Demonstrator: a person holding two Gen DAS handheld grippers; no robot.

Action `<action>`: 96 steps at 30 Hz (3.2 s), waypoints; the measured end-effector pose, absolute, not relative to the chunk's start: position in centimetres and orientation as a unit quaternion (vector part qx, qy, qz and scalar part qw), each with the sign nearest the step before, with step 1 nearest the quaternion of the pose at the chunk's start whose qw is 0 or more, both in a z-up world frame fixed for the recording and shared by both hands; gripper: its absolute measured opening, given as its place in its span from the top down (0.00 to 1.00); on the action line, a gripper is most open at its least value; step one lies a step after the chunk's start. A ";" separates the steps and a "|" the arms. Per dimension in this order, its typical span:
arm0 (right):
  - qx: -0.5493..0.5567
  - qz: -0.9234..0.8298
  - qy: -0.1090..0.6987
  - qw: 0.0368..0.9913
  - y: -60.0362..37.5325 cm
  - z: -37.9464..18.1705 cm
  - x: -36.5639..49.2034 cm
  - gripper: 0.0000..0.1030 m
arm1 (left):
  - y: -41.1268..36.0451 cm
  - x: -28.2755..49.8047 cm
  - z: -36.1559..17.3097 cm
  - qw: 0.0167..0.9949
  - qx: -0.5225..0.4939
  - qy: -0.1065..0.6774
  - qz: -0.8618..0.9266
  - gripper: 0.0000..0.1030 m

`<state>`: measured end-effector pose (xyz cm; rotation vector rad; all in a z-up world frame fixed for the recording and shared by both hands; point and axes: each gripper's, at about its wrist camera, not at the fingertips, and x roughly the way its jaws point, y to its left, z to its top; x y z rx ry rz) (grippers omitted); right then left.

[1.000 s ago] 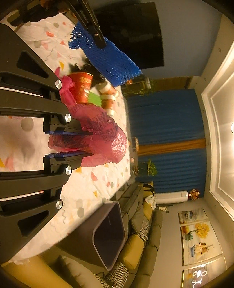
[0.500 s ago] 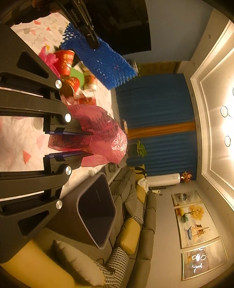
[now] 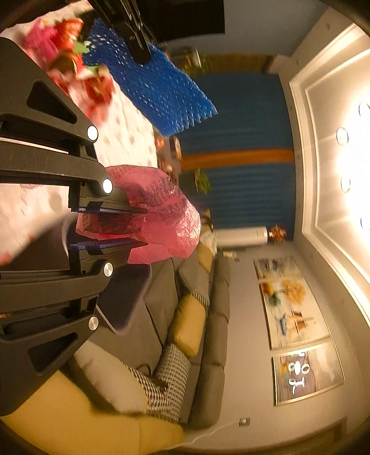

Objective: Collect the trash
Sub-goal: 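Carry the blue net and pink bag over the grey bin with both tools, then open both tools to drop the net and bag into the bin, then grasp the pink bag with the left tool while the right tool grasps the red wrapper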

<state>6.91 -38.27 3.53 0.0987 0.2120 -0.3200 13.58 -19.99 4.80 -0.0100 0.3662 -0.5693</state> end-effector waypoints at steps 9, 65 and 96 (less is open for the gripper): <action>0.059 -0.199 0.097 0.973 -42.5 3.4 9.2 0.84 | -27.3 18.0 3.5 0.925 -0.011 0.201 -0.323 0.96; 0.071 -0.206 0.088 0.972 -43.6 4.5 11.7 0.29 | -26.9 20.0 2.2 0.953 -0.027 0.191 -0.235 0.06; 0.023 -0.026 0.173 0.984 -22.1 -2.6 7.7 0.25 | -0.3 4.6 -3.0 0.981 -0.055 0.187 -0.018 0.06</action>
